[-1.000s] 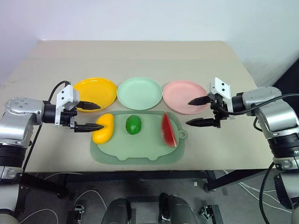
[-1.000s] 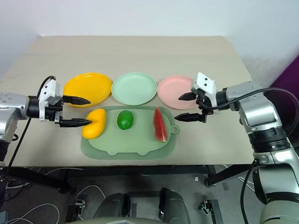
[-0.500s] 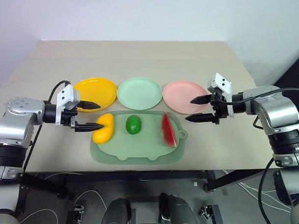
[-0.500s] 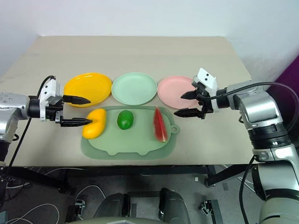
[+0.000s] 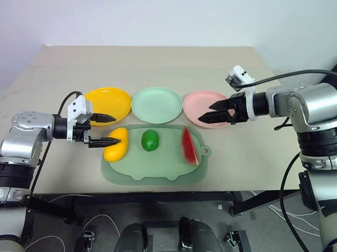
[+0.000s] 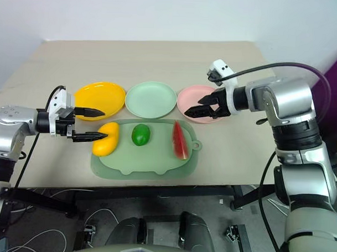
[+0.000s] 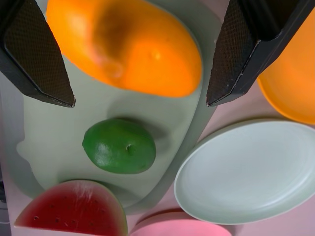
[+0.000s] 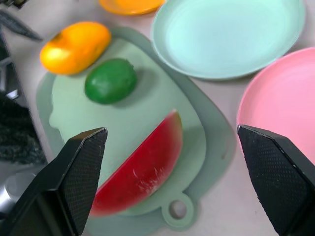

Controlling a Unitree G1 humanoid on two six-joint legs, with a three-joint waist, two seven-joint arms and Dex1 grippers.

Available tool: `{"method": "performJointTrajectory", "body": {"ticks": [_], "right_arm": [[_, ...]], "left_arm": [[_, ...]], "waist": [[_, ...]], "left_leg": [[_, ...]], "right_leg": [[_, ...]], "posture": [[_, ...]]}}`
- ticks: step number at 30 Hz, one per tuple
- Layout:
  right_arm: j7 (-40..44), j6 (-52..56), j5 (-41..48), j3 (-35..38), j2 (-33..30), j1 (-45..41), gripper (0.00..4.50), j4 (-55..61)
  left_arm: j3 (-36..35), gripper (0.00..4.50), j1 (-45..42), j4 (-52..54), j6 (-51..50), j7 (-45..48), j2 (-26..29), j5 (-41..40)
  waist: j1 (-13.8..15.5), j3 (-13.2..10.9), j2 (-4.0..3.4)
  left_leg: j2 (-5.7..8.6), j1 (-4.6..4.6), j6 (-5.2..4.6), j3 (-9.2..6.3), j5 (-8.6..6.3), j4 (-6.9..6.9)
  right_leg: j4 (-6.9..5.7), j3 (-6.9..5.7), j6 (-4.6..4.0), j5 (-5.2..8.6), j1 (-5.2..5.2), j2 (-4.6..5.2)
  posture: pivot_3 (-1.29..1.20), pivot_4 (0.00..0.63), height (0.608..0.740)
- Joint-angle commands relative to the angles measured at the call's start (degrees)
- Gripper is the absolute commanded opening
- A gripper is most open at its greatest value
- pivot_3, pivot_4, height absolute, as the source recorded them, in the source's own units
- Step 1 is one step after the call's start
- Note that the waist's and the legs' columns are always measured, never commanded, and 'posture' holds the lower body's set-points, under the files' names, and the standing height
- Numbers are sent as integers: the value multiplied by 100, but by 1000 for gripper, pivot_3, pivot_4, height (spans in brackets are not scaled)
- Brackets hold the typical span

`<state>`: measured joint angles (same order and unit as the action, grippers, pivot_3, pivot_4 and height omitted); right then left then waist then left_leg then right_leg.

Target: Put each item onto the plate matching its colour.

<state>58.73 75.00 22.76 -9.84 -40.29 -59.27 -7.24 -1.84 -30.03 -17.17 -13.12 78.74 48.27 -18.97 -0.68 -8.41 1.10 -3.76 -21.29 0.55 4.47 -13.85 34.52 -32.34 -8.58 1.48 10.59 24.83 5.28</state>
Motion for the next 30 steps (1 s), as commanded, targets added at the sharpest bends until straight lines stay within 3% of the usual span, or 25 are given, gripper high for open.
{"method": "performJointTrajectory", "body": {"ticks": [1, 5, 12, 17, 30], "right_arm": [[-469, 365, -57, 77, 116, -205, 4500, -88], [-923, 631, -89, -35, 254, -96, 4500, 69], [-1586, 1666, 81, 529, 727, -182, 4500, 27], [-2109, 1750, 514, 893, 893, -277, 4500, -264], [-5584, 1750, 3786, 1128, 845, -184, 4500, -872]], "left_arm": [[-116, 4476, -98, 98, 34, -36, 29, -52], [-112, 4476, -97, 83, 44, -70, 9, -43], [-100, 4476, -125, 73, 28, -93, 13, -36], [-93, 4476, -139, 58, 36, -107, 12, -33], [-34, 4476, -188, 15, 52, -143, -64, 10]], "waist": [[4, 3, 4], [5, 3, 5], [-4, 4, 6], [-1, 4, 5], [-9, 4, 5]], "left_leg": [[0, 0, 0, -1, 0, 1], [0, -4, 0, -1, 0, 3], [0, -7, -3, -1, 1, 12], [-2, -7, -2, -5, 0, 23], [-2, -10, -3, -5, 1, 20]], "right_leg": [[0, 0, -3, -2, 0, 0], [-1, 0, -4, -3, 1, 1], [-7, 0, 1, -8, 1, 1], [-11, 0, -5, -5, -1, 1], [-6, 0, -1, -8, -3, 1]], "posture": [[0, 150, 740], [0, 150, 740], [0, 150, 740], [0, 150, 740], [0, 150, 740]]}}
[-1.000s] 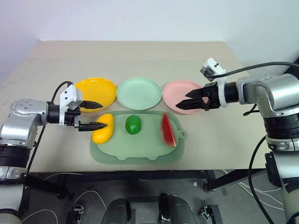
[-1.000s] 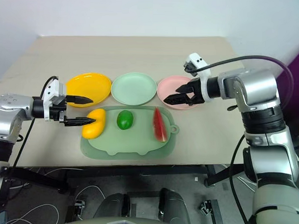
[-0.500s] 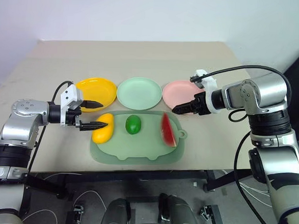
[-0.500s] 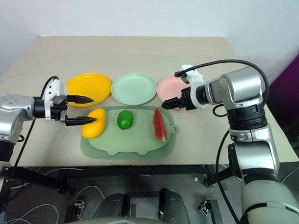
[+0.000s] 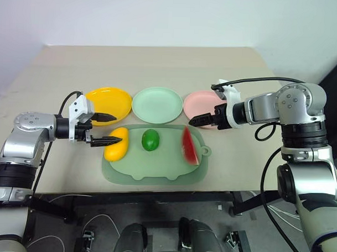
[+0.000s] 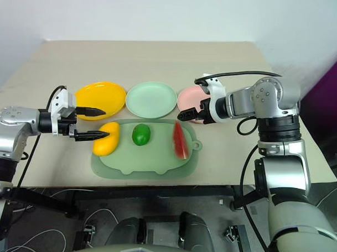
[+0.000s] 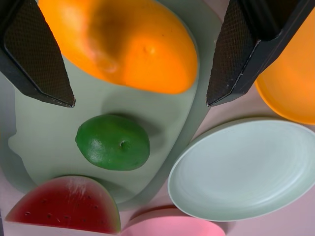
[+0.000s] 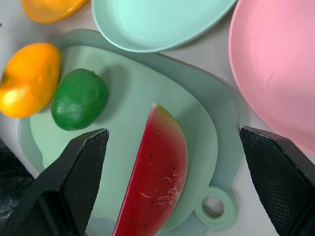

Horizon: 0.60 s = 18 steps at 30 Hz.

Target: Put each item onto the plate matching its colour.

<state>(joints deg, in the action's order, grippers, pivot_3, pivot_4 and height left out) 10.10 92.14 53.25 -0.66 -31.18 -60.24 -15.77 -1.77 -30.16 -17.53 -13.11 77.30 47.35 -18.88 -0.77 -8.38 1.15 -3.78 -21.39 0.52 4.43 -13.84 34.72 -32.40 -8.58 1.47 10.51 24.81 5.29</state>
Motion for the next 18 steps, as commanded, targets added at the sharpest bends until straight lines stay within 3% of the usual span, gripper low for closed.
{"method": "performJointTrajectory", "body": {"ticks": [1, 11, 18], "right_arm": [[-980, 36, 930, 200, -93, -94, 4500, -52], [-3618, 36, 2703, 666, 56, -227, 4500, -675], [-4912, -36, 4161, 655, 130, 0, 4500, -665]], "left_arm": [[-40, 4476, -183, 46, 51, 5, 28, 4], [-44, 4476, -186, 40, 33, 5, 44, 9], [-59, 4476, -173, 24, 25, -27, 34, 3]], "waist": [[0, 0, 0], [-10, -1, -2], [-2, -1, -2]], "left_leg": [[0, 0, 0, 0, 0, 0], [-2, -3, -1, 0, -1, 1], [-3, -3, -3, -4, -1, -8]], "right_leg": [[0, 0, 4, -3, 0, 0], [17, 0, 5, -1, -3, 0], [19, 0, 6, -2, -4, -2]], "posture": [[0, 150, 740], [0, 150, 740], [0, 150, 740]]}}
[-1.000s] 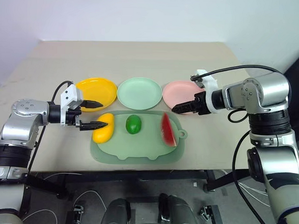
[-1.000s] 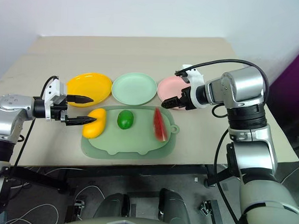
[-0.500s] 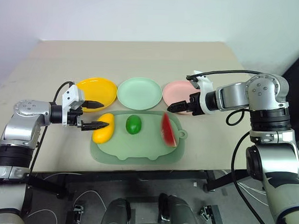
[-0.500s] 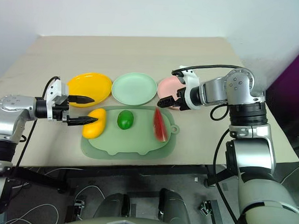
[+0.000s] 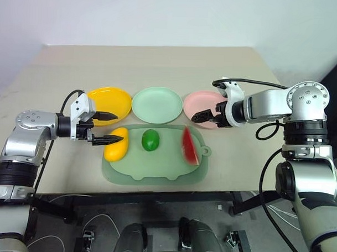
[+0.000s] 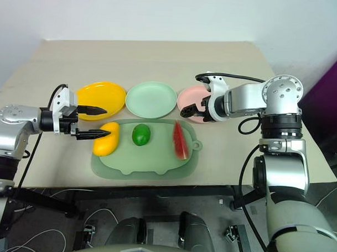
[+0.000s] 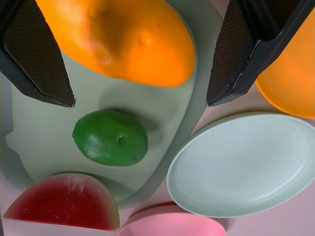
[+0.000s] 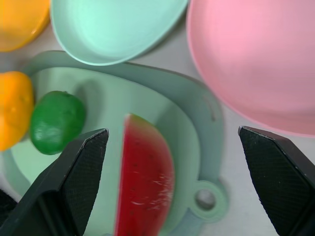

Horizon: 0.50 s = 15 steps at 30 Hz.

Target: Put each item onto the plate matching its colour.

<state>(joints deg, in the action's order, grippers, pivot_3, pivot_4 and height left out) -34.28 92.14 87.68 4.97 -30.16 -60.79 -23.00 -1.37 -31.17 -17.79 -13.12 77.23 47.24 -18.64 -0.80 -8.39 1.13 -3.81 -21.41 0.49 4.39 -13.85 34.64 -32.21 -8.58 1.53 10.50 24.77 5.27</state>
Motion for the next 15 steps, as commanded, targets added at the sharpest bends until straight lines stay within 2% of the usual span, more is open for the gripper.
{"method": "performJointTrajectory", "body": {"ticks": [1, 4, 6, 9, 15], "right_arm": [[-657, -132, 1002, -1, -5, 140, 4500, 93], [-1301, -638, 2082, -476, -227, 447, 4500, 327], [-1532, -876, 2476, -735, -376, 583, 4500, 508], [-1657, -989, 2532, -1019, -605, 828, 4500, 639], [-1608, -1104, 2532, -1145, -680, 775, 4500, 704]], "left_arm": [[-93, 4476, -81, 43, 26, -28, 38, -15], [-82, 4476, -103, 22, 17, -34, 32, -10], [-85, 4476, -115, 17, 10, -34, 33, -13], [-62, 4476, -161, -9, 3, -54, 3, 4], [-52, 4476, -162, -5, -13, -46, -7, 21]], "waist": [[1, 1, 1], [-2, 1, 2], [-1, -2, -2], [2, -2, -3], [-15, -4, -6]], "left_leg": [[0, -1, 0, 0, 0, -1], [-1, 0, -2, -2, -1, -1], [-1, -1, -2, -3, -1, -1], [-1, -2, -2, -4, -2, -2], [-4, -4, 3, -2, -6, -2]], "right_leg": [[2, 0, 0, 0, 0, 0], [8, 0, 1, 0, -6, 1], [9, 0, 1, 0, -6, 3], [12, 0, 2, 1, -6, 7], [36, 0, 4, 3, -7, 12]], "posture": [[0, 150, 740], [0, 150, 740], [0, 150, 740], [0, 150, 740], [0, 150, 740]]}}
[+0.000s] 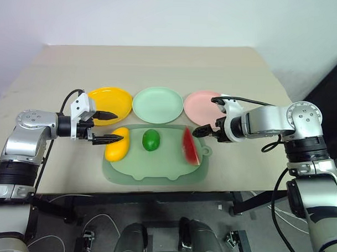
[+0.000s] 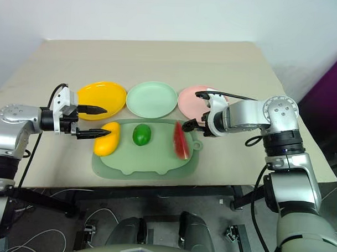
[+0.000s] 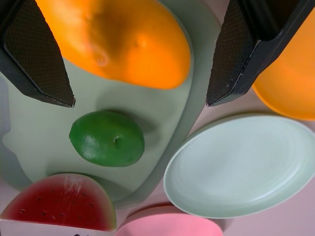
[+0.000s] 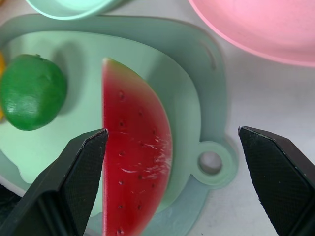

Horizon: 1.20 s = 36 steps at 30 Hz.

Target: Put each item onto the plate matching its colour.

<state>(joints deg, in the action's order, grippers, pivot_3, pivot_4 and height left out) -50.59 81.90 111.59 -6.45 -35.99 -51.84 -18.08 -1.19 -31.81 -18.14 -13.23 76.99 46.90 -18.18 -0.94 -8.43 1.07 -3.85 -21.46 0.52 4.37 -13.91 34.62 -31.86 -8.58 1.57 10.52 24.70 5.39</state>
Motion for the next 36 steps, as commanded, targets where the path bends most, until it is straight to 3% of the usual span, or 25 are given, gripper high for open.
{"method": "performJointTrajectory", "body": {"ticks": [1, 21, 36], "right_arm": [[16, -79, 141, -24, -117, -122, 4500, 221], [427, -115, 141, 31, 198, -1, 4500, 432], [99, -383, 141, -284, 188, 382, 4500, 737]], "left_arm": [[-72, 4476, -96, 31, -6, -24, 23, -23], [-77, 4476, -3, 76, -4, -70, -22, -21], [-80, 4476, -47, 33, 24, -74, -28, -1]], "waist": [[1, 0, -1], [20, 1, 2], [21, 1, 1]], "left_leg": [[-1, 0, 1, 1, -1, 0], [1, 0, -8, 1, 3, -47], [1, -1, -7, 1, 3, -48]], "right_leg": [[1, 0, 0, 0, 0, 0], [22, 0, 6, -4, 8, -12], [31, 0, 6, -4, 6, -10]], "posture": [[0, 150, 740], [0, 150, 740], [0, 150, 740]]}}
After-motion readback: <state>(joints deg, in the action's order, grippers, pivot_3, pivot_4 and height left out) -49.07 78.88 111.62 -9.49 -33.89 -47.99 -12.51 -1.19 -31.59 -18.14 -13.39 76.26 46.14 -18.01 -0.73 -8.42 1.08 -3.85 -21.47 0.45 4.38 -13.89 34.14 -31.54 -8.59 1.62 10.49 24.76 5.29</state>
